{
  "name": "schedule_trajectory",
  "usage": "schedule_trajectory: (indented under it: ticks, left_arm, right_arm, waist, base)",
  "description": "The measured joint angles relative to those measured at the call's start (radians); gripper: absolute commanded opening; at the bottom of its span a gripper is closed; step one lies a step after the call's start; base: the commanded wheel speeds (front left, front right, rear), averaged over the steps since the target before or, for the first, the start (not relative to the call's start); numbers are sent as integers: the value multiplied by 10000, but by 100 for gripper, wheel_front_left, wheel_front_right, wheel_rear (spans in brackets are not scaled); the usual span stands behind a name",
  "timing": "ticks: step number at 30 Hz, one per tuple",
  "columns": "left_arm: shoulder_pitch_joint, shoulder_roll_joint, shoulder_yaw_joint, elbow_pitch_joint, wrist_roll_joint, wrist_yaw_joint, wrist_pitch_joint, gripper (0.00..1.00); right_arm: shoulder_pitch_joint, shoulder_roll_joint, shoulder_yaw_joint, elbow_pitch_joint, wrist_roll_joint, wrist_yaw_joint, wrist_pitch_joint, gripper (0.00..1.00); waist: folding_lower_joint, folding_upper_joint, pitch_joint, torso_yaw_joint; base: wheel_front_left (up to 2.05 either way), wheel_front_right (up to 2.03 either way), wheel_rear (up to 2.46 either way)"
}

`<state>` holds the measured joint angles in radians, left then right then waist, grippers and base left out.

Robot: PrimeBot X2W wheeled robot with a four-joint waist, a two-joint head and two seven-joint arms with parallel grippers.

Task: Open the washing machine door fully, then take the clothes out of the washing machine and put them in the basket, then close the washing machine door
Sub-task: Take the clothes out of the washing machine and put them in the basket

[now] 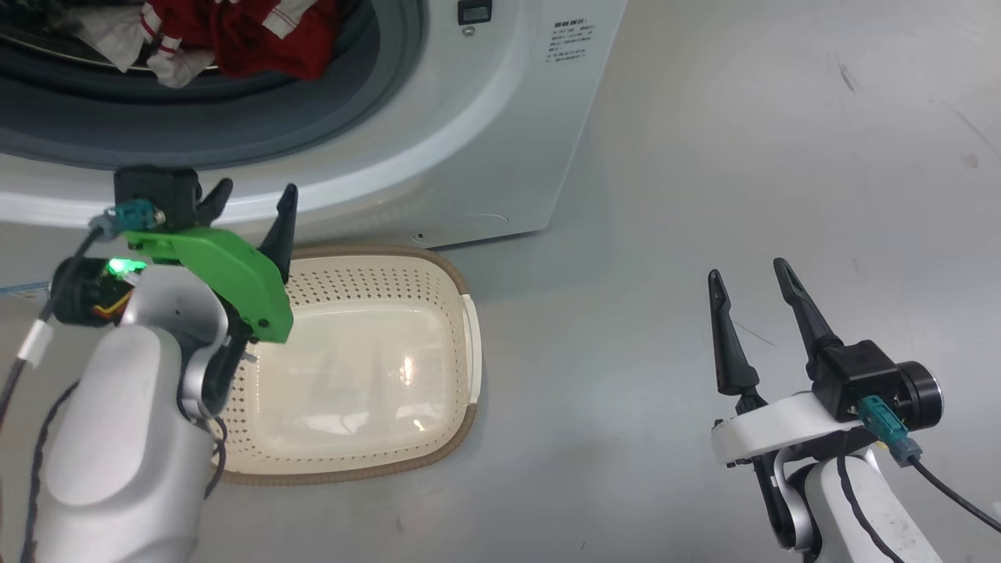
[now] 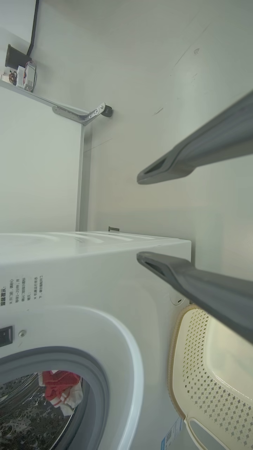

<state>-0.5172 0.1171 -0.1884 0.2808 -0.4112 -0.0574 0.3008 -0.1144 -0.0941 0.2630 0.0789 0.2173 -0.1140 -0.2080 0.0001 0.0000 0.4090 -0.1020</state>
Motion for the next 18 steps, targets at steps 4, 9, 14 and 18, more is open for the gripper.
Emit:
schedule_trajectory:
  ticks: [4,9,14,18]
  left_arm:
    - [-1028,209,232,261,-136,-94,520,100]
    - [-2263,464,583,608,-424,-105,968,100]
    - [-3062,805,922,1101,-529,-105,1243,100]
    - [-3577,988,1133,1486,-612,-105,1413,100]
  right_arm:
    - [-201,25,36,31,0,69,-17,100]
    - [-424,115,140,109,4,98,-102,100]
    - [-683,230,378,303,19,242,-180,100]
    - [-789,297,485,456,88,249,-194,100]
  waist:
    - [0,0,398,-281]
    - [0,0,813,-669]
    - [1,0,1119,-1104]
    - [0,0,1313,-1458]
  base:
    - [0,0,0]
    - [0,0,0]
    - [0,0,0]
    - [0,0,0]
